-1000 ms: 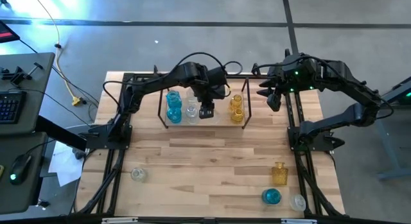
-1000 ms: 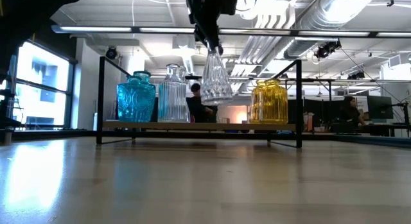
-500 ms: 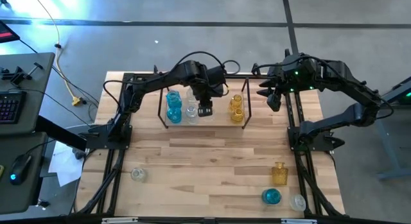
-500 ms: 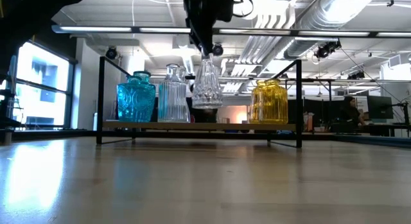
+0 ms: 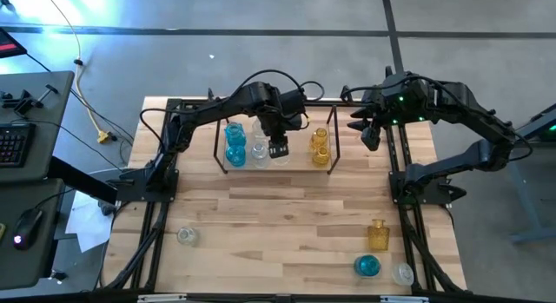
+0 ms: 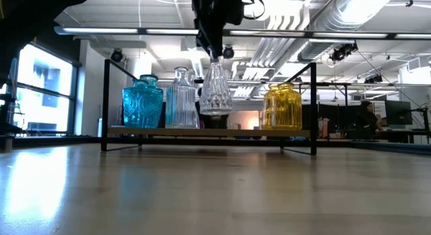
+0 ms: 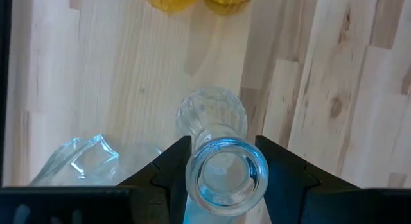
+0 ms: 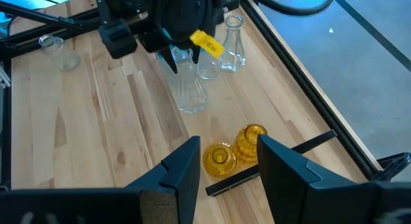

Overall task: Sort vases onto shelf
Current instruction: Put the transparent vase on the shelf

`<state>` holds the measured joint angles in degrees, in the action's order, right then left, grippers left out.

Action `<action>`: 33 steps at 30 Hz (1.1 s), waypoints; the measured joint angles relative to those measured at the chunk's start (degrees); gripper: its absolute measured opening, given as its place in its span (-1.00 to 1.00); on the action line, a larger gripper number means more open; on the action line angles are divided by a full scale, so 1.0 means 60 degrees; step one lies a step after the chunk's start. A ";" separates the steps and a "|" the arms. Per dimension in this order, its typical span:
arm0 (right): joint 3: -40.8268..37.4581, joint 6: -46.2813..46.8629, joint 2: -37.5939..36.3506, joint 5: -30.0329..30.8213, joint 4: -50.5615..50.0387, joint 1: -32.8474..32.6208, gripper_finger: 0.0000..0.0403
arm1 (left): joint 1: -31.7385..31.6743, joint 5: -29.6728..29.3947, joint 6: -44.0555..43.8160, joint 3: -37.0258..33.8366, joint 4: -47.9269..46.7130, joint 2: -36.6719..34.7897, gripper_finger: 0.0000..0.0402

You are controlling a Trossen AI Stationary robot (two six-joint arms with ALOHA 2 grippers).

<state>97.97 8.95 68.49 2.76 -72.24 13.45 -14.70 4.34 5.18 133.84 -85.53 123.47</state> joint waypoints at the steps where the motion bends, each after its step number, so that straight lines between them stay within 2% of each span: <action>1: 0.0000 0.0000 0.0000 0.0002 0.0003 -0.0001 -0.33 | -0.0011 0.0004 -0.0080 0.0000 0.0003 0.0036 -0.31; 12: 0.0000 0.0000 0.0000 -0.0046 -0.0001 0.0001 -0.33 | -0.0028 0.0009 -0.0216 -0.0011 -0.0042 0.0126 -0.31; 17: 0.0000 0.0000 0.0000 -0.0047 -0.0001 0.0001 -0.33 | 0.0040 0.0146 0.0395 -0.0011 -0.0111 0.0126 -0.31; 33: 0.0000 0.0000 0.0000 -0.0047 -0.0001 0.0001 -0.33 | 0.0015 0.0313 0.0491 -0.0011 -0.0049 0.0126 -0.30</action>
<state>97.97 8.95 68.49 2.48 -72.25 13.45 -14.61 6.22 8.13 133.78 -85.82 124.22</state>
